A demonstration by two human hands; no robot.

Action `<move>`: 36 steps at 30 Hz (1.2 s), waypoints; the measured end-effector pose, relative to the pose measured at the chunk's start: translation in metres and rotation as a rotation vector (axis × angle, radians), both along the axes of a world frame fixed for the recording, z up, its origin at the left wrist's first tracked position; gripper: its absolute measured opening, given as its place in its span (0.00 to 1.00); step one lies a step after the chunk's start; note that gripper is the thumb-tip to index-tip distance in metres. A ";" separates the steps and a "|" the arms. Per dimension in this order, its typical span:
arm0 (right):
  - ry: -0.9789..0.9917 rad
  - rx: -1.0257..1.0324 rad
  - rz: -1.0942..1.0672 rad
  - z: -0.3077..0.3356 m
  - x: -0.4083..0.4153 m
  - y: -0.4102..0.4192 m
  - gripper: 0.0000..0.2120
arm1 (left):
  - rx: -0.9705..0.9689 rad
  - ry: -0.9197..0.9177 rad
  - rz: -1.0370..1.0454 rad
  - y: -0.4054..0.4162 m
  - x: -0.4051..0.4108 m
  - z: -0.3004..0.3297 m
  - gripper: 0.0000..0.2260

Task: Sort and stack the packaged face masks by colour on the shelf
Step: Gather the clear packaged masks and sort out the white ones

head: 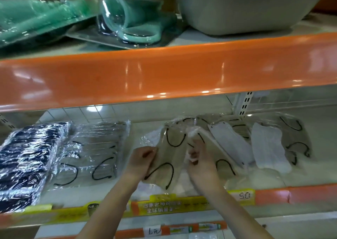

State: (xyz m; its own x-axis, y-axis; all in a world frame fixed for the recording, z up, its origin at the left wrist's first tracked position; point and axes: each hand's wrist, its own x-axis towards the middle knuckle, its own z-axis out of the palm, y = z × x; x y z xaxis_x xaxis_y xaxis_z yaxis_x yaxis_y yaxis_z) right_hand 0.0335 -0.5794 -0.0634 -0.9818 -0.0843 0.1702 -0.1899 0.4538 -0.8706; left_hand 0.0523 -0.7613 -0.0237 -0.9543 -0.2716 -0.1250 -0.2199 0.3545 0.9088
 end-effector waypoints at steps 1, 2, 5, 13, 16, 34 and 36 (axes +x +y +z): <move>0.149 0.172 0.013 -0.004 0.001 -0.003 0.28 | -0.037 -0.015 -0.020 -0.009 0.001 0.001 0.11; 0.330 0.376 0.036 -0.008 0.003 -0.004 0.28 | -0.073 -0.038 -0.052 -0.017 0.001 0.000 0.10; 0.601 0.649 0.043 -0.011 0.009 -0.015 0.23 | -0.136 -0.102 -0.176 -0.039 0.005 0.000 0.12; 0.769 0.641 0.149 -0.003 0.011 -0.053 0.05 | -0.339 0.108 -0.044 -0.087 0.013 -0.017 0.08; 0.772 0.589 0.188 -0.001 0.012 -0.074 0.05 | -0.495 0.289 -0.009 -0.100 0.025 -0.016 0.09; 0.651 0.594 0.401 -0.020 0.042 -0.185 0.10 | -1.081 0.520 -0.021 -0.186 0.085 -0.058 0.09; 0.627 0.616 0.401 -0.025 0.044 -0.193 0.11 | -1.075 0.494 0.004 -0.195 0.089 -0.065 0.08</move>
